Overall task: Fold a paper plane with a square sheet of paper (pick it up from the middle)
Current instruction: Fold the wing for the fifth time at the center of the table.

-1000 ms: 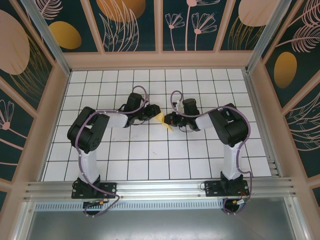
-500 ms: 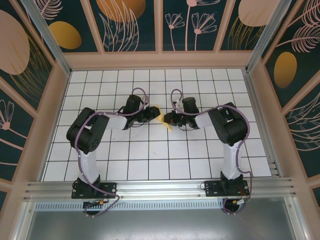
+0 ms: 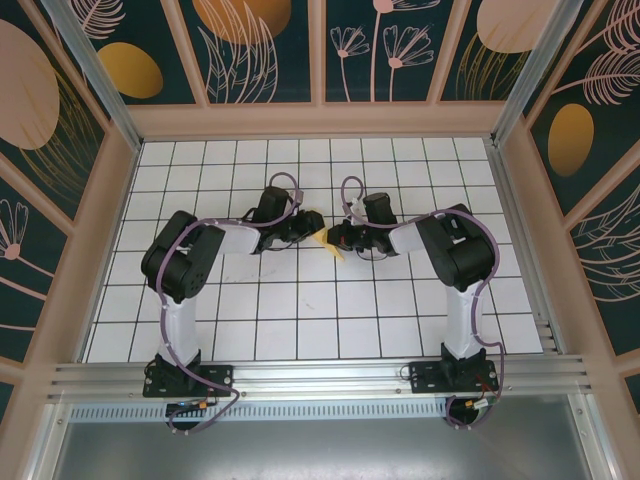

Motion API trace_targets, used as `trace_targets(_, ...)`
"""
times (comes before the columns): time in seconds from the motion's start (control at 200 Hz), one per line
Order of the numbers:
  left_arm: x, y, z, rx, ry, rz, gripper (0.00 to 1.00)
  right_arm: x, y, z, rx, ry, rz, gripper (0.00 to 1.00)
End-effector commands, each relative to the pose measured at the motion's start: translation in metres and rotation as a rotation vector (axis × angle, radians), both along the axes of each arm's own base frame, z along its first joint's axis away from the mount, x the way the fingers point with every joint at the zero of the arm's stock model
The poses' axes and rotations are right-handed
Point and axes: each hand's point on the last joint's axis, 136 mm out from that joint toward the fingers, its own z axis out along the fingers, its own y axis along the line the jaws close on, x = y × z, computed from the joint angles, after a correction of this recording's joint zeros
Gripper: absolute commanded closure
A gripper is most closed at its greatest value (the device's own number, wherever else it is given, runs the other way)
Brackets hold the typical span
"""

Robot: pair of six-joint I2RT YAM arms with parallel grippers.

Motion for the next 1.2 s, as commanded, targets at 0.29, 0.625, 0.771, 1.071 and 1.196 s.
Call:
trace_targets(0.29,0.004,0.008,-0.025,0.081,0.032,0.039,0.67,-0.006,-0.012,-0.032,-0.073,0.084,-0.025,0.99)
trace_targets(0.625,0.004,0.015,-0.039,0.138,0.073,0.071,0.68,-0.006,-0.011,-0.029,-0.067,0.077,-0.012,0.97)
trace_targets(0.771,0.002,0.019,-0.045,0.169,0.098,0.079,0.67,-0.004,-0.007,-0.015,-0.044,0.046,0.012,0.92)
trace_targets(1.071,-0.001,0.022,-0.049,0.180,0.117,0.089,0.68,-0.010,-0.006,0.017,-0.012,-0.030,0.089,0.80)
trace_targets(1.196,-0.001,0.022,-0.049,0.173,0.117,0.089,0.69,-0.013,-0.012,0.019,-0.020,-0.031,0.088,0.80)
